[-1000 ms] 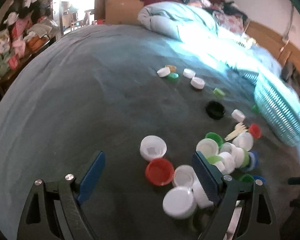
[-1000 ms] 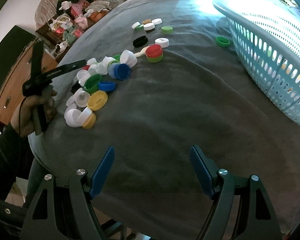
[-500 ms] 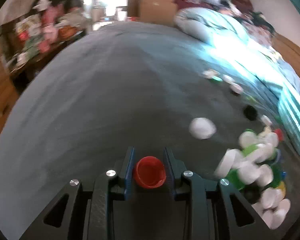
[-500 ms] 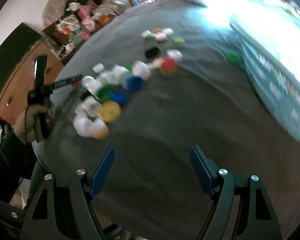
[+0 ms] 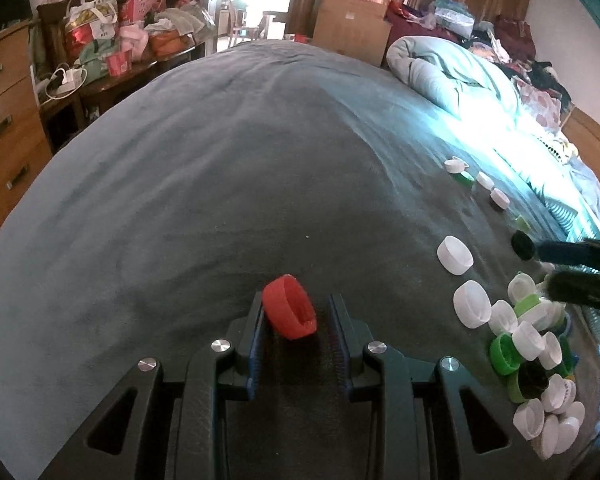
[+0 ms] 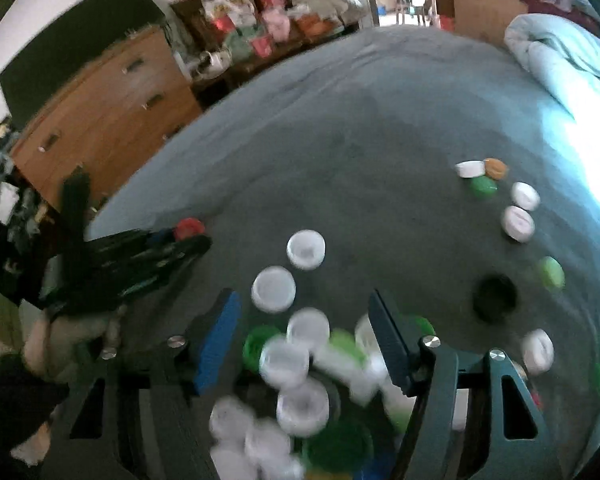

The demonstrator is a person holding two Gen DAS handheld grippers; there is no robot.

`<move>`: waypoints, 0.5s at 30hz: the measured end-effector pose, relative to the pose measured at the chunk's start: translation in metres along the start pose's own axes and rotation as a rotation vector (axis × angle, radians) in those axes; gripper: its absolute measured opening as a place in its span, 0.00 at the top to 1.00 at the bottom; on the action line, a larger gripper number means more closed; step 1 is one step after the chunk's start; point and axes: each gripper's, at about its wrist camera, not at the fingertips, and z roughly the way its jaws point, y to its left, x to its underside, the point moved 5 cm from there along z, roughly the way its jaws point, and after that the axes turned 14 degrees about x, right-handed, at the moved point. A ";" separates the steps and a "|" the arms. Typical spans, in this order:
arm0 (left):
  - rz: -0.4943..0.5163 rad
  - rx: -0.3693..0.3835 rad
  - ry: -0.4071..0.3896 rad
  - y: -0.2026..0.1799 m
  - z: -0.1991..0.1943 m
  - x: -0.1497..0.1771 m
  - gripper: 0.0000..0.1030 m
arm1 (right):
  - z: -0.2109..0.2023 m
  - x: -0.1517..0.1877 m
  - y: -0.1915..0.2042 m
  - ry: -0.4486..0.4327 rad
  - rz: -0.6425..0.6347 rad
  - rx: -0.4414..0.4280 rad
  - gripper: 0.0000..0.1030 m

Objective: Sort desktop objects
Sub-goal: 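Grasp a red cap with the left gripper while the right grasps a white cap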

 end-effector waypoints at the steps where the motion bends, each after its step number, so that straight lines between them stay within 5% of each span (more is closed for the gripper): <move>1: 0.003 -0.003 -0.001 0.000 0.000 0.000 0.70 | 0.012 -0.004 0.003 0.019 0.004 -0.002 0.40; 10: 0.002 -0.007 -0.004 -0.003 0.002 0.001 0.70 | 0.062 -0.016 0.018 0.083 0.000 0.028 0.49; 15: 0.008 -0.017 -0.003 -0.005 0.002 0.000 0.70 | 0.057 -0.017 0.018 0.063 -0.021 0.060 0.75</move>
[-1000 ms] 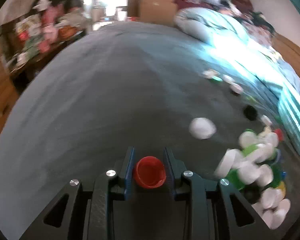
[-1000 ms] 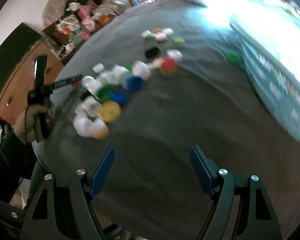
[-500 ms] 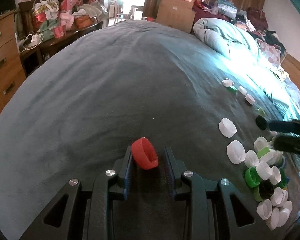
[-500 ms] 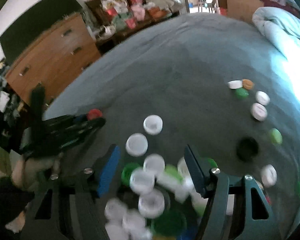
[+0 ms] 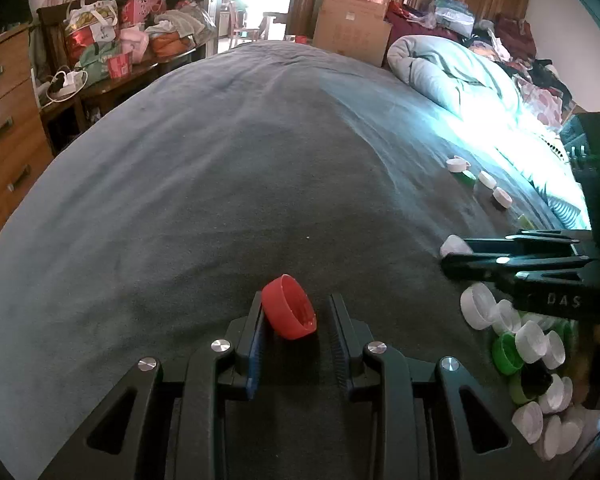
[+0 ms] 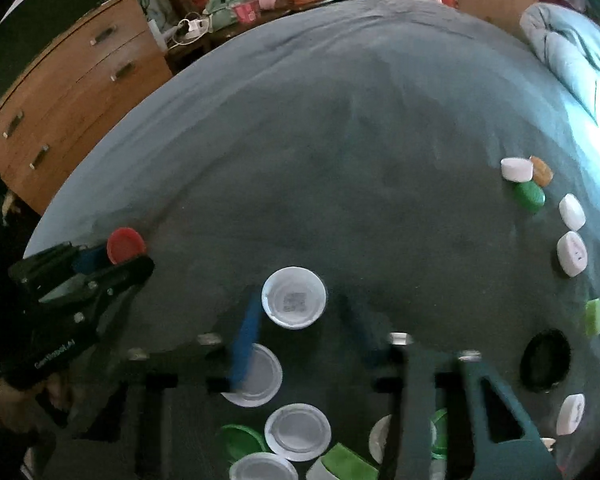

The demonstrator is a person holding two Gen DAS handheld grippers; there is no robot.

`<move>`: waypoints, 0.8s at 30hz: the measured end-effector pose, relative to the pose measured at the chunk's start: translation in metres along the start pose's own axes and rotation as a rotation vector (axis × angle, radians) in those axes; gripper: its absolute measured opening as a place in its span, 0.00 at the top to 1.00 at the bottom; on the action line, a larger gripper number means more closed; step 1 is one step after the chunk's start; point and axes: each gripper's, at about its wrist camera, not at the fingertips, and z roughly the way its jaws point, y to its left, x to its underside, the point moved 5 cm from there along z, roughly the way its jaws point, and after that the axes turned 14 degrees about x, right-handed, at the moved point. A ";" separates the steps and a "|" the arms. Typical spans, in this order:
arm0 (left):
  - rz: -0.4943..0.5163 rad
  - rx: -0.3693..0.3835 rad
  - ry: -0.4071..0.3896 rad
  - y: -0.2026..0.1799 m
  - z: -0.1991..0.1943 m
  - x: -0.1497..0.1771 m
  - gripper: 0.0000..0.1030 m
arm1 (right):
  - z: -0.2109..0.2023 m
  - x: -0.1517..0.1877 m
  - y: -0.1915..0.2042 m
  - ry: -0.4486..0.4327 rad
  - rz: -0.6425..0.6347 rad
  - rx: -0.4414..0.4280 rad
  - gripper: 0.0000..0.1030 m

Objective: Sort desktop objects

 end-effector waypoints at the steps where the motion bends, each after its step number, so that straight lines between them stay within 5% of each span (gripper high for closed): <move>1: 0.001 -0.002 0.000 0.000 0.000 0.000 0.70 | -0.006 0.002 -0.004 -0.016 0.008 -0.001 0.75; 6: 0.034 -0.047 0.012 -0.006 -0.001 -0.001 0.70 | -0.066 0.008 -0.013 -0.128 0.028 -0.007 0.75; 8: 0.057 -0.065 0.021 -0.014 -0.003 -0.002 0.77 | -0.097 0.015 -0.020 -0.176 0.023 0.021 0.75; 13: 0.067 -0.015 -0.006 -0.048 -0.017 -0.011 0.79 | -0.158 0.039 -0.055 -0.259 0.066 0.112 0.75; 24: 0.335 0.202 -0.056 -0.235 -0.043 -0.045 0.87 | -0.248 0.096 -0.146 -0.356 0.188 0.292 0.75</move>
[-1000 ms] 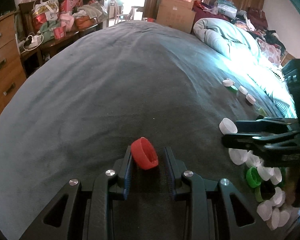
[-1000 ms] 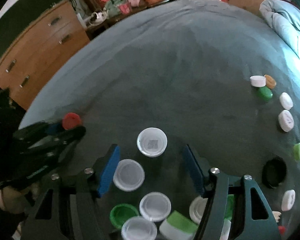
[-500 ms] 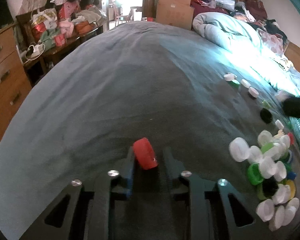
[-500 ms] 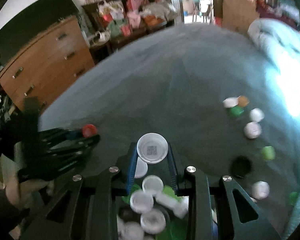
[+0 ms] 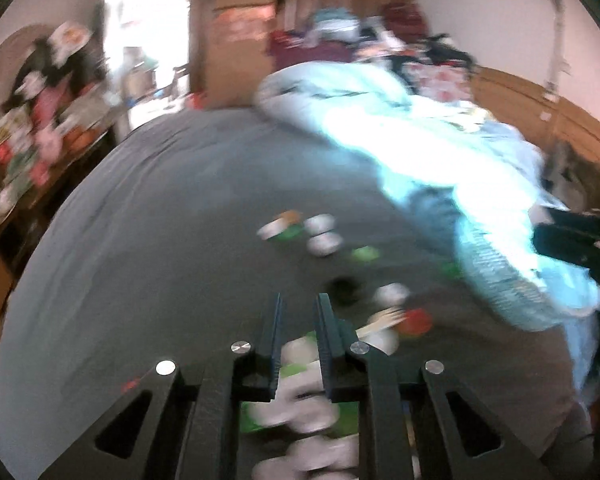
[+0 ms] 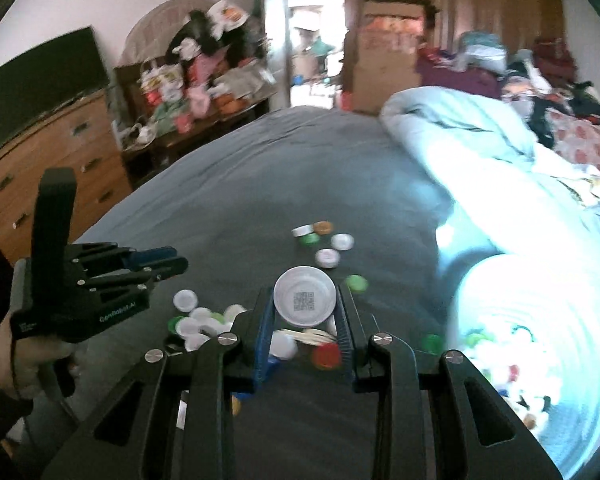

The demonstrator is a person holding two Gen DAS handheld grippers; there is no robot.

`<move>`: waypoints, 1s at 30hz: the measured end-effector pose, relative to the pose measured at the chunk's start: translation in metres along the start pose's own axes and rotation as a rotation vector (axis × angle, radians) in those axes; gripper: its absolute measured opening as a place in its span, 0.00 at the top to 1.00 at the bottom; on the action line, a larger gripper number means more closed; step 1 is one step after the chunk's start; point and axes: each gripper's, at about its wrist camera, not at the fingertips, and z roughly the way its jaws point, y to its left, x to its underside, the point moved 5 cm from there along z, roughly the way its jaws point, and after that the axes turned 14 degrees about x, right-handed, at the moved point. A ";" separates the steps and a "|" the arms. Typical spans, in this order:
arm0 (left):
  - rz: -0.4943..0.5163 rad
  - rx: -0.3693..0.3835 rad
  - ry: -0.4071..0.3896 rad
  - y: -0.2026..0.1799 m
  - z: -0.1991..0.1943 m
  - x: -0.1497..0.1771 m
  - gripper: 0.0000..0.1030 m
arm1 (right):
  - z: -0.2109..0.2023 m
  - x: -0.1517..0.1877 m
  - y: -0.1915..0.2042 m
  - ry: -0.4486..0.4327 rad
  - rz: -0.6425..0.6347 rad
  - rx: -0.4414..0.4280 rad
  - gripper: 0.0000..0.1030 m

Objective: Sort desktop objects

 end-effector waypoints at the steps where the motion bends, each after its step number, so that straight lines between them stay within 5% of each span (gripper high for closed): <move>1: 0.018 0.022 -0.007 -0.013 0.001 -0.005 0.90 | -0.007 0.001 -0.012 -0.012 0.014 0.014 0.75; 8: 0.139 0.345 -0.129 -0.126 -0.013 -0.042 0.90 | -0.042 0.011 -0.065 -0.074 0.101 0.059 0.75; 12: 0.188 0.377 -0.150 -0.149 -0.016 -0.045 0.89 | -0.051 0.026 -0.081 -0.078 0.151 0.041 0.75; 13: 0.188 0.357 -0.146 -0.146 -0.014 -0.041 0.85 | -0.052 0.032 -0.082 -0.073 0.160 0.029 0.75; 16: 0.083 0.226 -0.096 -0.093 -0.001 -0.010 0.44 | -0.055 0.050 -0.083 -0.056 0.170 0.004 0.75; 20: -0.126 -0.015 -0.058 0.022 -0.011 0.053 0.28 | -0.049 0.072 -0.082 -0.008 0.169 -0.038 0.75; 25: -0.370 -0.306 0.015 0.158 -0.046 0.127 0.22 | -0.030 0.084 -0.065 0.047 0.166 -0.086 0.75; 30: -0.358 -0.320 0.073 0.190 -0.035 0.134 0.22 | -0.017 0.081 -0.030 0.077 0.122 -0.124 0.75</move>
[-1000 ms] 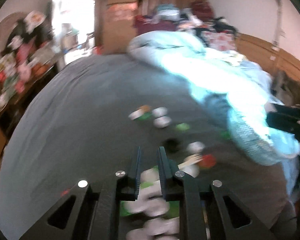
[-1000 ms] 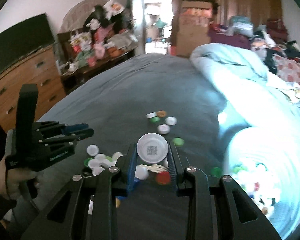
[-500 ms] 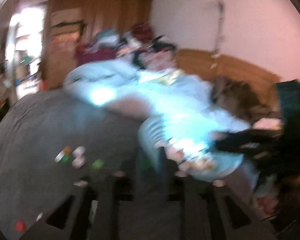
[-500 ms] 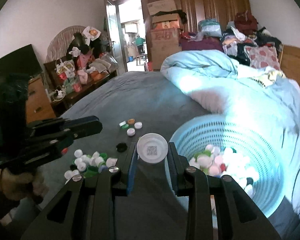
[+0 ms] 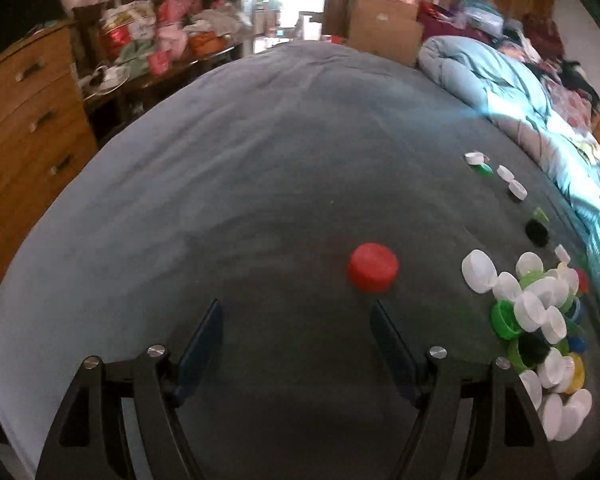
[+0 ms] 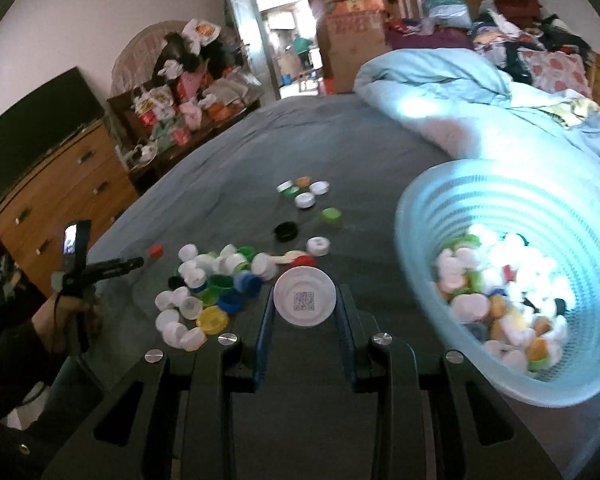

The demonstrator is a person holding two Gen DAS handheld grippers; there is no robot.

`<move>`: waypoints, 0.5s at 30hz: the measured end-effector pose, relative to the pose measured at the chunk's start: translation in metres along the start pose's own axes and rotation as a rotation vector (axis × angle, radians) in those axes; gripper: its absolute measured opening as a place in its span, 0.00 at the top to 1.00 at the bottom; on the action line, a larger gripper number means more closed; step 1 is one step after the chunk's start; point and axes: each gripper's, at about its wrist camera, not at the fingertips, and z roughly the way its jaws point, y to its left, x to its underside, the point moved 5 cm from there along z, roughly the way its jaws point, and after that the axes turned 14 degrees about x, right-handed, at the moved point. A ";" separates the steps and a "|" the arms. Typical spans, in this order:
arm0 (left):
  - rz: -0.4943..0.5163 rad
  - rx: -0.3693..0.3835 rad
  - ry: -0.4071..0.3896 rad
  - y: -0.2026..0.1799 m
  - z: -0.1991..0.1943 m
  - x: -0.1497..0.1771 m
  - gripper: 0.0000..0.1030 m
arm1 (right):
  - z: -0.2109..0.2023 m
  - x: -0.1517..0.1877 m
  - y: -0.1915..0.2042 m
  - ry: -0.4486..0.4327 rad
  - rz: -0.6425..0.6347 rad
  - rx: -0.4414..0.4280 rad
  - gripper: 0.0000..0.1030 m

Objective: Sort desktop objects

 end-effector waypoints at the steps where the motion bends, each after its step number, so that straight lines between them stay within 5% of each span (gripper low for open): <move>1: 0.025 0.024 0.007 -0.004 0.004 -0.002 0.22 | 0.002 0.000 0.006 0.003 -0.010 -0.004 0.75; 9: 0.118 0.087 0.092 -0.013 0.039 -0.028 0.24 | 0.013 -0.003 0.029 0.037 -0.058 -0.024 0.75; 10: 0.126 0.089 0.093 -0.016 0.039 -0.029 0.39 | 0.015 -0.003 0.030 0.041 -0.057 -0.026 0.75; 11: 0.139 0.094 0.083 -0.020 0.040 -0.032 0.68 | 0.017 -0.003 0.031 0.044 -0.055 -0.029 0.75; 15: 0.156 0.100 0.070 -0.026 0.040 -0.026 0.71 | 0.021 0.000 0.035 0.060 -0.049 -0.039 0.75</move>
